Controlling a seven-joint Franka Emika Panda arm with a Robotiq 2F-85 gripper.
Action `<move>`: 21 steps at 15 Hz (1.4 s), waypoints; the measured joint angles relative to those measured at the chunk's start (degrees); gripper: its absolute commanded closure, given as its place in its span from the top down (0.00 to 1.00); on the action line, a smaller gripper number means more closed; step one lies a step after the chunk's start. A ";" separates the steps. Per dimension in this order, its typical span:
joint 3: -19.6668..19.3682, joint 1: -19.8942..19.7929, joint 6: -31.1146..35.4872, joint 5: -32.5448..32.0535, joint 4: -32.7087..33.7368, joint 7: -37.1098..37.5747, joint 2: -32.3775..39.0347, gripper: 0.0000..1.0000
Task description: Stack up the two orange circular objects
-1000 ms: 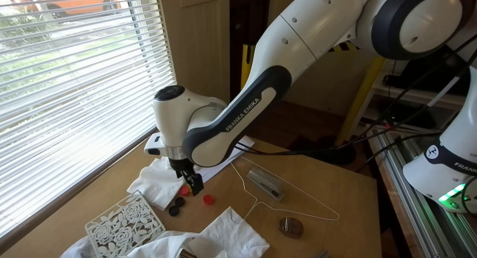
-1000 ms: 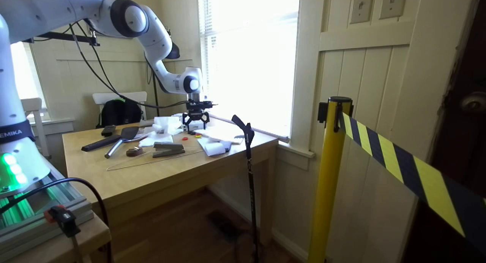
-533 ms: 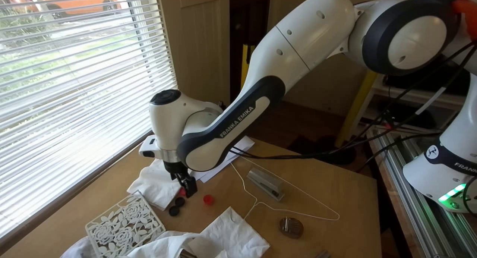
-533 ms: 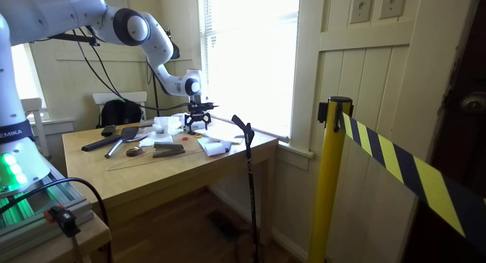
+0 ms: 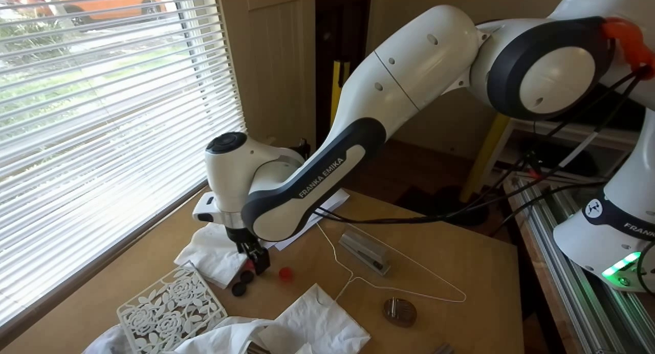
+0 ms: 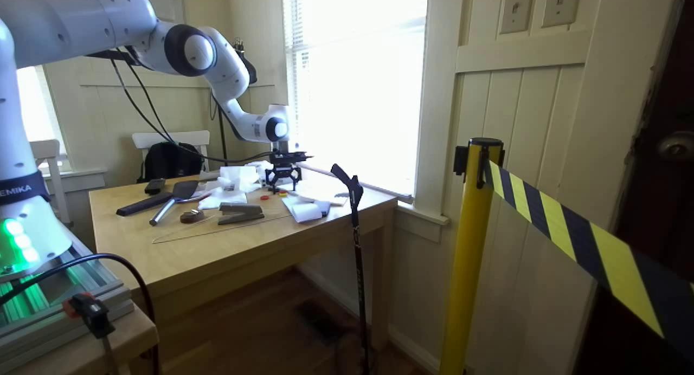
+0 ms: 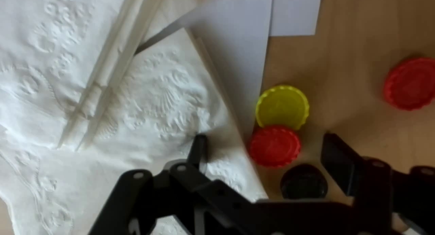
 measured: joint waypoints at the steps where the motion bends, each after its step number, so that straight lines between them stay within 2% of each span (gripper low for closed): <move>1: -0.01 0.00 -0.10 0.00 0.35 0.00 0.15 0.76; 2: -0.03 0.00 -0.28 0.00 0.80 0.00 0.30 0.77; 3: -0.03 0.01 -0.49 0.00 1.18 0.00 0.45 0.73; 4: -0.03 0.01 -0.59 0.00 1.51 0.00 0.54 0.77; 8: -0.06 0.03 -1.37 0.00 2.41 0.00 0.63 0.81; 10: -0.19 0.03 -1.66 0.00 2.56 0.01 0.63 0.77; 14: -0.18 -0.01 -2.52 0.03 2.58 0.35 0.46 0.80; 17: 0.31 0.08 -4.22 0.05 2.58 0.73 -0.25 0.72; 21: 0.55 0.62 -7.54 0.12 2.56 1.30 -1.61 0.70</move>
